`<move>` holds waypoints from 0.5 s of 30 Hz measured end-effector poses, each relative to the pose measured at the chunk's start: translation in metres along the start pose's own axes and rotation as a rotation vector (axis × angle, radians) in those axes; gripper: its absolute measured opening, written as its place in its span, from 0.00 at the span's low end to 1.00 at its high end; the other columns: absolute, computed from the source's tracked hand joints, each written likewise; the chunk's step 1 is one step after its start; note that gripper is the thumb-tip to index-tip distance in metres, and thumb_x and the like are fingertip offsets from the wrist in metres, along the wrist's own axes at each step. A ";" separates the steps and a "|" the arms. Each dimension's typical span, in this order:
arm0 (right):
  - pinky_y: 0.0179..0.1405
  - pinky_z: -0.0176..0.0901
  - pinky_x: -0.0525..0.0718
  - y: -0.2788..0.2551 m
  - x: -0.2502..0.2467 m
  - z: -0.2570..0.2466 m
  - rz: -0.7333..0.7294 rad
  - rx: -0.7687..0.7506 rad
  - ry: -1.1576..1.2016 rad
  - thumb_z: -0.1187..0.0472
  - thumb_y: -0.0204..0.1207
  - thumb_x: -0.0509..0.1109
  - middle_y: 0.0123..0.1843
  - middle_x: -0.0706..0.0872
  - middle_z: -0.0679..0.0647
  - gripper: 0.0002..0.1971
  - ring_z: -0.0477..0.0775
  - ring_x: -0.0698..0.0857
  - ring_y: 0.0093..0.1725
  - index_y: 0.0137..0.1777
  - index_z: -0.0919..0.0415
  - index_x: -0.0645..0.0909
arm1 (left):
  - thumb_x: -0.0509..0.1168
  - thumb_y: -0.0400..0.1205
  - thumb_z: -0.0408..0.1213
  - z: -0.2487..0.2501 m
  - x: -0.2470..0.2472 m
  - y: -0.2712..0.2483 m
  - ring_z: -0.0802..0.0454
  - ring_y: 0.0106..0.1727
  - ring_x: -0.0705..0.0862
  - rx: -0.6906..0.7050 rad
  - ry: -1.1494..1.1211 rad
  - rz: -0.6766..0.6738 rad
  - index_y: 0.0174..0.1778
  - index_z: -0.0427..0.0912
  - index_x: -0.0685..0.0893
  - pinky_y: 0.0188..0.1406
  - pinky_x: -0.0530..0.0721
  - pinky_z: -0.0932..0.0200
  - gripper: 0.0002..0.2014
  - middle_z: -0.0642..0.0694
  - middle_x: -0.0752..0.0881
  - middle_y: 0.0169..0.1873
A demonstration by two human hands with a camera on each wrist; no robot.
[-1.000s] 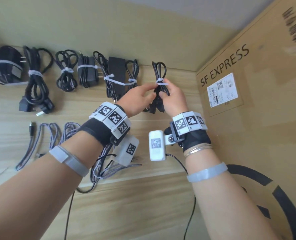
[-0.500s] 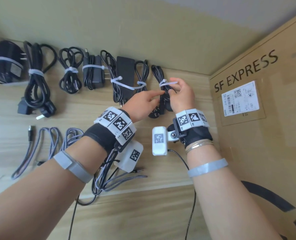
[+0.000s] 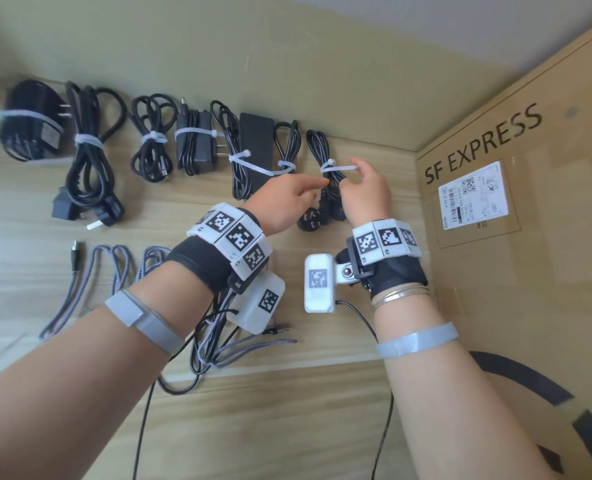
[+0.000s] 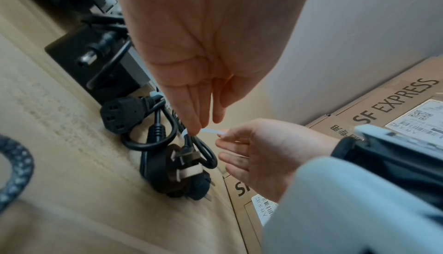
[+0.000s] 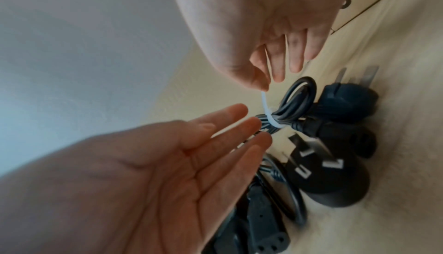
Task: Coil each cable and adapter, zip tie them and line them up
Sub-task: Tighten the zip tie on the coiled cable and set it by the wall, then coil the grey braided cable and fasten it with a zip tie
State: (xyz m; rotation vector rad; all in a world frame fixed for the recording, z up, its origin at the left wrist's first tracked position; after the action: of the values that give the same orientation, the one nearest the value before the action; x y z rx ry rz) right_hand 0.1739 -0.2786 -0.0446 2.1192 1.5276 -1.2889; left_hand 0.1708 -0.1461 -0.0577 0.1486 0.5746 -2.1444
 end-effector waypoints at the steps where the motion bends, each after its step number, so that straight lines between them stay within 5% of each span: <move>1: 0.71 0.41 0.67 -0.004 -0.002 -0.002 0.009 -0.007 -0.003 0.66 0.79 0.58 0.77 0.72 0.54 0.25 0.54 0.71 0.75 0.77 0.56 0.68 | 0.52 0.84 0.30 0.003 -0.002 -0.003 0.52 0.69 0.78 0.007 0.010 0.005 0.72 0.44 0.75 0.72 0.73 0.52 0.20 0.45 0.80 0.67; 6: 0.67 0.33 0.63 -0.028 -0.011 -0.013 0.051 -0.056 -0.006 0.66 0.78 0.60 0.76 0.73 0.52 0.23 0.51 0.70 0.75 0.74 0.55 0.71 | 0.52 0.84 0.29 0.019 -0.015 -0.023 0.52 0.67 0.79 0.040 0.063 0.049 0.71 0.42 0.76 0.70 0.73 0.59 0.20 0.47 0.81 0.66; 15: 0.72 0.44 0.65 -0.076 -0.002 -0.034 0.048 -0.138 -0.058 0.66 0.77 0.61 0.67 0.79 0.53 0.17 0.53 0.74 0.69 0.63 0.54 0.79 | 0.52 0.82 0.27 0.014 -0.030 -0.064 0.51 0.66 0.80 0.032 0.065 0.037 0.68 0.40 0.78 0.71 0.74 0.51 0.20 0.45 0.82 0.65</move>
State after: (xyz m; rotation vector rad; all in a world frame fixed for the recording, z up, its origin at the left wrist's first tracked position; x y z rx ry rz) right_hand 0.1267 -0.2258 -0.0005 2.0032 1.4878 -1.1825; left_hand 0.1390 -0.0984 -0.0137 0.2454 0.5704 -2.1201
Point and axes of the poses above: each hand's wrist, its own y-axis towards the middle knuckle, its own x-axis out of the palm, z = x × y, the point moved 9 cm from there along y, towards the middle knuckle
